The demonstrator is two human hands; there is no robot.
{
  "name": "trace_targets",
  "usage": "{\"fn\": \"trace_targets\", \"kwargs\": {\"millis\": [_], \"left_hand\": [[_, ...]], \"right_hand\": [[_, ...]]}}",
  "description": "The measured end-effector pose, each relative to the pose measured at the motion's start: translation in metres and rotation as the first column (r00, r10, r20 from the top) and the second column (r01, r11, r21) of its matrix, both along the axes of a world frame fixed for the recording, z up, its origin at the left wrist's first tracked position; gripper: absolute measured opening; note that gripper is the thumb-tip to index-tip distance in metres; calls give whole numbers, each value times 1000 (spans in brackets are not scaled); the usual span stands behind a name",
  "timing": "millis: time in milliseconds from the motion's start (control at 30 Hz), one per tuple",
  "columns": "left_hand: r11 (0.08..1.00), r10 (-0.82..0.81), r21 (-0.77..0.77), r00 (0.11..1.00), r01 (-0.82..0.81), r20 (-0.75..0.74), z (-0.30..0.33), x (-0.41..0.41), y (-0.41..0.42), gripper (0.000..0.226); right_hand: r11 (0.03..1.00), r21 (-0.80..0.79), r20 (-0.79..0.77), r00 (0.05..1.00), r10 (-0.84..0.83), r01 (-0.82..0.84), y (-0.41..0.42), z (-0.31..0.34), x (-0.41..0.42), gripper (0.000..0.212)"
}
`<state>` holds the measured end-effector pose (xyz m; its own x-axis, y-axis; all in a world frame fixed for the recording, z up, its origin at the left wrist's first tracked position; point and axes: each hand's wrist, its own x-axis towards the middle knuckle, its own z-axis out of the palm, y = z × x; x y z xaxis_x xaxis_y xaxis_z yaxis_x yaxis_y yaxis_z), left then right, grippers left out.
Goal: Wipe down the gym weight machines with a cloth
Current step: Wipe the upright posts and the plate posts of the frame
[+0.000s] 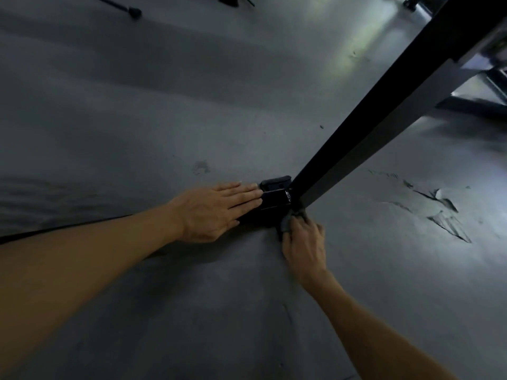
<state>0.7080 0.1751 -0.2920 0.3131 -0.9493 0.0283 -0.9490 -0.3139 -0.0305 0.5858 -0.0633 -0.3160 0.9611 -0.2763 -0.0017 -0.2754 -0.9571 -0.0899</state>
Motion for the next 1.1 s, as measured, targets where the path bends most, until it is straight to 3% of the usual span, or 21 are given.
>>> {"fn": "trace_targets", "kwargs": {"millis": [100, 233, 367, 467, 500, 533, 600, 667, 733, 800, 967, 1100], "left_hand": [[1000, 14, -4, 1000, -14, 17, -4, 2, 1, 61], [1000, 23, 1, 999, -23, 26, -7, 1, 0, 61], [999, 38, 34, 999, -38, -6, -6, -2, -2, 64], [998, 51, 36, 998, -50, -21, -5, -3, -1, 63], [999, 50, 4, 998, -50, -27, -4, -2, 0, 62], [998, 52, -26, 998, -52, -29, -4, 0, 0, 61], [996, 64, -63, 998, -65, -19, -1, 0, 2, 59], [996, 70, -58, 997, -73, -45, 2, -3, 2, 59], [995, 96, 2, 991, -96, -97, 5, -6, 2, 61], [995, 96, -6, 988, -98, -118, 6, -4, 1, 62], [995, 92, -10, 987, -95, -135, 6, -6, 2, 61], [996, 85, -12, 988, -87, -131, 7, -6, 3, 60]], "right_hand": [[984, 24, -26, 984, 175, -175, 3, -3, -10, 41], [968, 156, 45, 977, -207, 198, -8, 14, 5, 25], [896, 375, -3, 966, -258, 240, 30, 25, -3, 29], [827, 469, 168, 888, -428, 310, 38, 50, -17, 19], [871, 405, 326, 846, -423, 279, 41, 63, -18, 17], [944, 261, 514, 799, -312, 201, 45, 74, -15, 16], [992, -114, 665, 746, 30, 61, 53, 78, 0, 22], [937, -346, 475, 852, 218, -47, 56, 68, 19, 39], [893, -431, 82, 980, 183, -131, 56, 52, 27, 70], [875, -454, -122, 984, 127, -169, 54, 45, 30, 83], [980, -196, -105, 994, 27, -47, 59, 55, 31, 80], [989, -76, -128, 984, 120, -131, 45, 49, -9, 82]]}}
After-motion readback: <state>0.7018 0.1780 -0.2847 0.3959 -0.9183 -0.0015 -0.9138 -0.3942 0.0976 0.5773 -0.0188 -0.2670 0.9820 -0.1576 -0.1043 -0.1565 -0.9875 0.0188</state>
